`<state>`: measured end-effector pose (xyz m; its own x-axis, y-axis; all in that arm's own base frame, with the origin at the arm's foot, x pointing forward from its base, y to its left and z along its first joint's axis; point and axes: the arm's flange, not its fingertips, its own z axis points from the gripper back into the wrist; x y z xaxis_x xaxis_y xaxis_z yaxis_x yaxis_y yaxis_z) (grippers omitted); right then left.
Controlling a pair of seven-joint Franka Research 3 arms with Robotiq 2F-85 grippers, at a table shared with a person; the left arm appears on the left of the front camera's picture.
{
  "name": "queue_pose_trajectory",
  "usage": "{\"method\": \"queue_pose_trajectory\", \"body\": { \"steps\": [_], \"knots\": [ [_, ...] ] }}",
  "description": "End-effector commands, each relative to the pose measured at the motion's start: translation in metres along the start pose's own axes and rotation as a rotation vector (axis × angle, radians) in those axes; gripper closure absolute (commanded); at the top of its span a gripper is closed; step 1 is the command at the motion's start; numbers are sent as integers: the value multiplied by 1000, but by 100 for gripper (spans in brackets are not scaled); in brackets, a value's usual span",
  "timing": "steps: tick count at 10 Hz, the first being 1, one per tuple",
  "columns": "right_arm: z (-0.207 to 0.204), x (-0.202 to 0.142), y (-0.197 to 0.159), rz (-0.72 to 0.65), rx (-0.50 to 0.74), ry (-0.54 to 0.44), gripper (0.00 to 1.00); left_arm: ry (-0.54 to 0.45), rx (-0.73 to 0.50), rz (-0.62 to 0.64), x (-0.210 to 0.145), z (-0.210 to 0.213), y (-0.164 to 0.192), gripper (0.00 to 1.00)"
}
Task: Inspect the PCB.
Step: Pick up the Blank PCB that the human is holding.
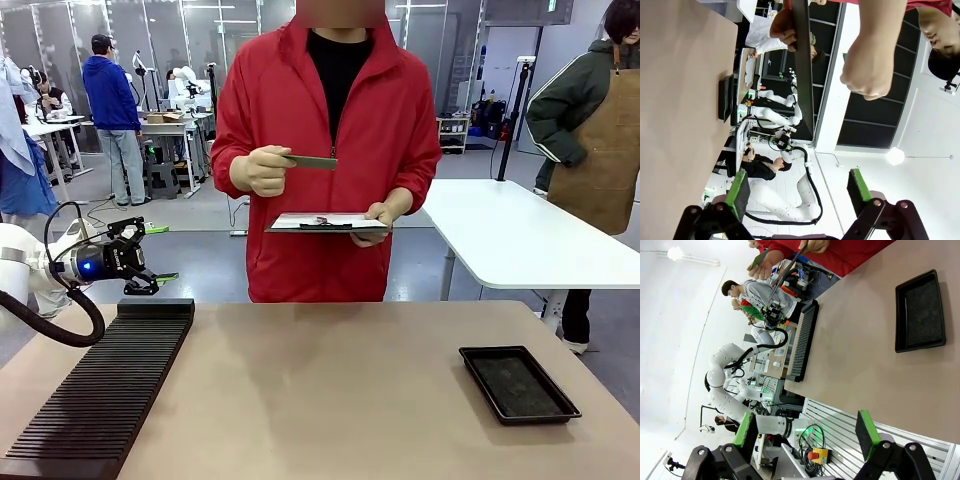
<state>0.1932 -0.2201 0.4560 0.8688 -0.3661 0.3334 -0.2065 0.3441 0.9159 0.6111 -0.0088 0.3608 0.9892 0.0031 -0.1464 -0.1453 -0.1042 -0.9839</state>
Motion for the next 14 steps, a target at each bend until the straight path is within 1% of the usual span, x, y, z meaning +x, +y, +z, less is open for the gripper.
{"method": "queue_pose_trajectory", "body": {
  "steps": [1, 2, 3, 4, 5, 6, 7, 8, 9, 10, 12, 13, 14],
  "knots": [
    [2, 1, 0, 20, 9, -5, 0, 10, -4, -4, 1, -1, -2, 0],
    [2, 1, 0, 20, 9, -5, 0, 0, 0, 0, 0, 0, 0, 0],
    [2, 1, 0, 20, 9, -5, 0, 52, 79, -36, -15, 6, -15, 0],
    [2, 1, 0, 20, 9, -5, 0, 66, 201, -125, -43, 30, -22, 0],
    [2, 1, 0, 20, 9, -5, 0, 76, 100, -138, -81, 57, -22, 0],
    [2, 1, 0, 20, 9, -5, 0, 88, 105, -180, -128, 90, -12, 0],
    [2, 1, 0, 20, 9, -5, 0, 104, 38, -200, -161, 114, -4, 0],
    [2, 1, 0, 20, 9, -5, 0, 73, 79, -253, -184, 133, 4, 0],
    [2, 1, 0, 20, 9, -5, 0, 53, 143, -290, -204, 147, 13, 0],
    [2, 1, 0, 20, 9, -5, 0, 68, 94, -324, -230, 157, 20, 0],
    [2, 1, 0, 20, 9, -5, 0, 90, 44, -383, -267, 172, 31, 0],
    [2, 1, 0, 20, 9, -5, 0, 100, 55, -383, -278, 175, 33, 0],
    [2, 1, 0, 20, 9, -5, 0, 100, 67, -366, -279, 177, 31, 0]
  ]
}}
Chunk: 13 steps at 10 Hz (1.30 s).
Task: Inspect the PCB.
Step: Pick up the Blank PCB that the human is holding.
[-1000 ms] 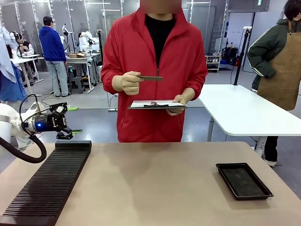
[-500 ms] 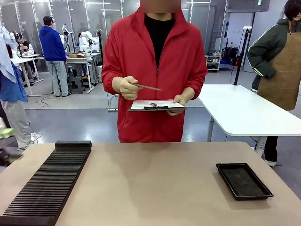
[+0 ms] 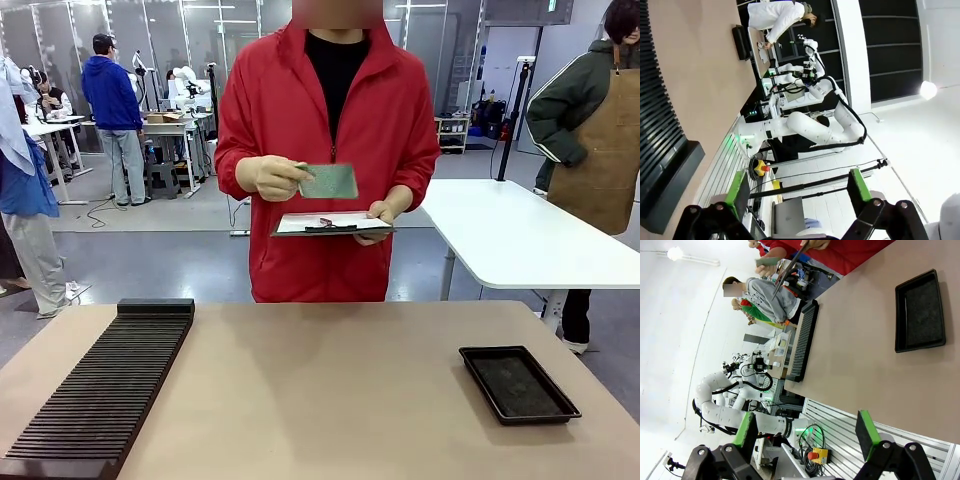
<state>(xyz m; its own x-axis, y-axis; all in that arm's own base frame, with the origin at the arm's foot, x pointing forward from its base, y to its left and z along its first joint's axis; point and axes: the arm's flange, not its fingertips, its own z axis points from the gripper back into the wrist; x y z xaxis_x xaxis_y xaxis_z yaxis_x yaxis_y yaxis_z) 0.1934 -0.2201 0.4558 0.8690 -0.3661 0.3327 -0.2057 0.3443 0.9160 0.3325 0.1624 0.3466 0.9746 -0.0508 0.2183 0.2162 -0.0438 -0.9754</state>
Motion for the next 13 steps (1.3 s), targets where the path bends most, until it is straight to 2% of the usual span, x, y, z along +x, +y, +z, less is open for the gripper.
{"method": "queue_pose_trajectory", "body": {
  "steps": [1, 2, 13],
  "knots": [
    [2, 0, 0, 21, 10, -6, 0, -4, 7, -13, 12, -1, -8, 0],
    [2, 0, 0, 21, 10, -6, 0, 0, 0, 0, 0, 0, 0, 0],
    [2, 0, 0, 21, 10, -6, 0, 0, 0, 0, 0, 0, 0, 0]
  ]
}}
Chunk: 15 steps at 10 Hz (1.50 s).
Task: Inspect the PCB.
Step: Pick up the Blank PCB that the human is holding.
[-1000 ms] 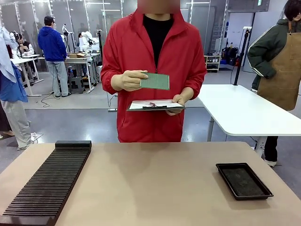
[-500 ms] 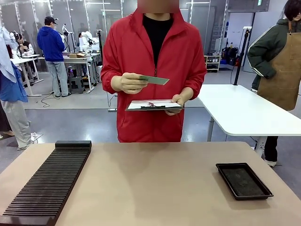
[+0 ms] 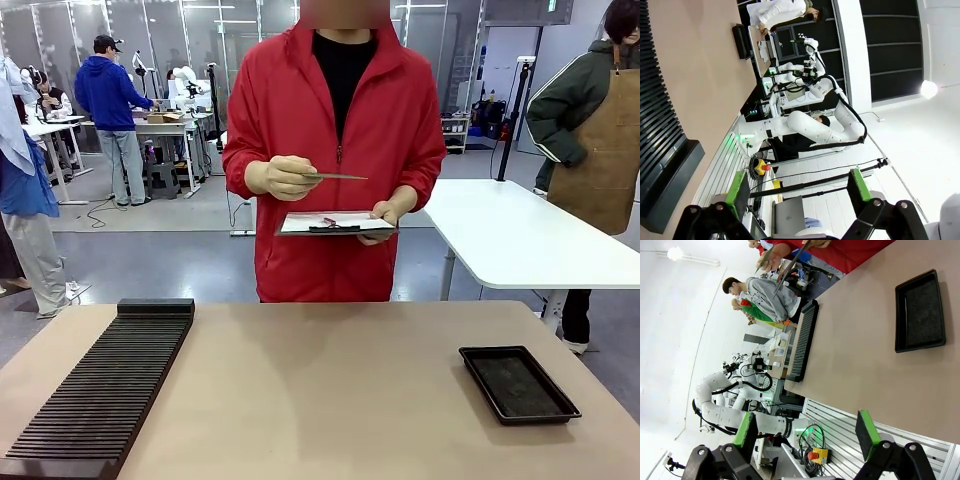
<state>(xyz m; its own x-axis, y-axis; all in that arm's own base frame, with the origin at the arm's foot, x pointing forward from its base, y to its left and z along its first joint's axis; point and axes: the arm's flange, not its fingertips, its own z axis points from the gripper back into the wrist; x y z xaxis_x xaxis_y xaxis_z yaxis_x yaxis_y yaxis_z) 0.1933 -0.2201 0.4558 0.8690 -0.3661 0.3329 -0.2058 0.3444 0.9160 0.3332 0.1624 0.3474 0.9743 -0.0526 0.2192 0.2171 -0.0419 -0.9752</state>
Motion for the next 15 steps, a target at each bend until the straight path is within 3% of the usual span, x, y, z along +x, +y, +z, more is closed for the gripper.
{"method": "queue_pose_trajectory", "body": {
  "steps": [1, 15],
  "knots": [
    [2, 0, 1, 21, 10, -6, 0, -2, -2, 1, -1, 0, 1, 0],
    [2, 0, 1, 21, 10, -6, 0, -2, -2, 1, -1, 0, 1, 0]
  ]
}}
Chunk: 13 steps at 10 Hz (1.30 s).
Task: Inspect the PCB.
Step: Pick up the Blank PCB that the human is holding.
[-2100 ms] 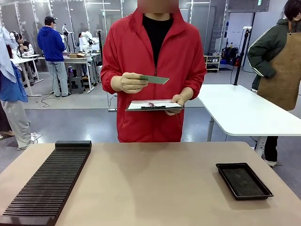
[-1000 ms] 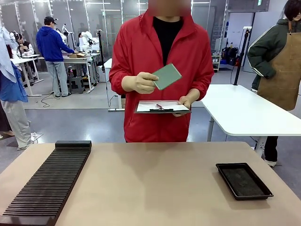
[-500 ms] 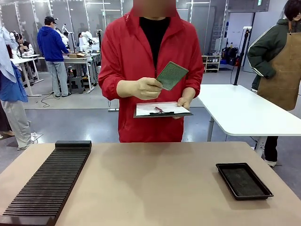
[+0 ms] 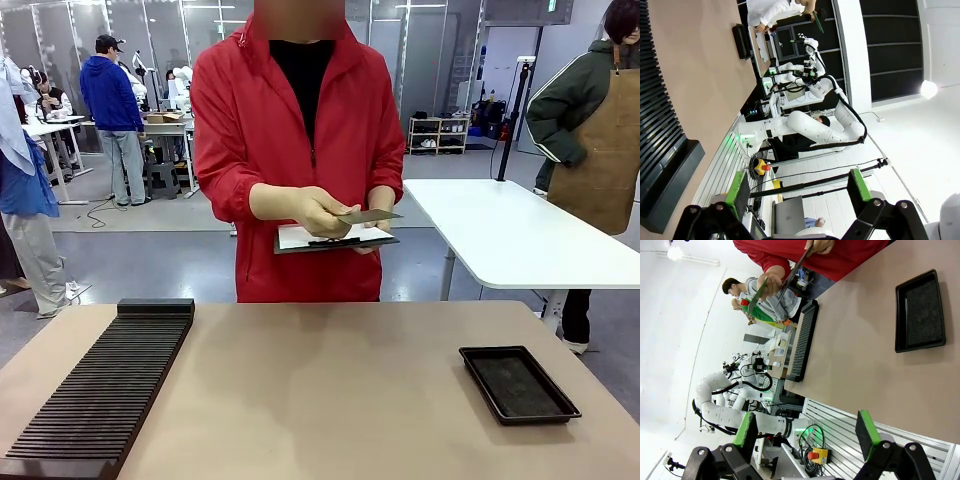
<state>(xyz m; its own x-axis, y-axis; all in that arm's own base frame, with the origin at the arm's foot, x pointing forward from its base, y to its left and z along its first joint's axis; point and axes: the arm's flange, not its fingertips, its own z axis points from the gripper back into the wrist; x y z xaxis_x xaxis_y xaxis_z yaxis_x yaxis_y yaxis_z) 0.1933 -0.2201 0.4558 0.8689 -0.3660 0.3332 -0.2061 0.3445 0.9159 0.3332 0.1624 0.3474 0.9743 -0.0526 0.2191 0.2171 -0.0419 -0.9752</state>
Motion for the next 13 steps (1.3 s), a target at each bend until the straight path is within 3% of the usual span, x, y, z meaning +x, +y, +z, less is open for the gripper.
{"method": "queue_pose_trajectory", "body": {
  "steps": [1, 4, 5, 8, 13],
  "knots": [
    [2, 0, 0, 21, 10, -6, 0, -2, -2, 1, -1, 0, 1, 0],
    [0, 0, 0, 0, 0, 0, 0, -2, -2, 1, -1, 0, 1, 0],
    [-14, 10, 14, -40, 9, 53, 0, -2, -2, 1, -1, 0, 1, 0],
    [-82, 51, 72, -215, 52, 200, 0, -2, -2, 1, -1, 0, 1, 0],
    [-200, 94, 138, -296, 30, 269, 0, -2, -2, 1, -1, 0, 1, 0]
  ]
}}
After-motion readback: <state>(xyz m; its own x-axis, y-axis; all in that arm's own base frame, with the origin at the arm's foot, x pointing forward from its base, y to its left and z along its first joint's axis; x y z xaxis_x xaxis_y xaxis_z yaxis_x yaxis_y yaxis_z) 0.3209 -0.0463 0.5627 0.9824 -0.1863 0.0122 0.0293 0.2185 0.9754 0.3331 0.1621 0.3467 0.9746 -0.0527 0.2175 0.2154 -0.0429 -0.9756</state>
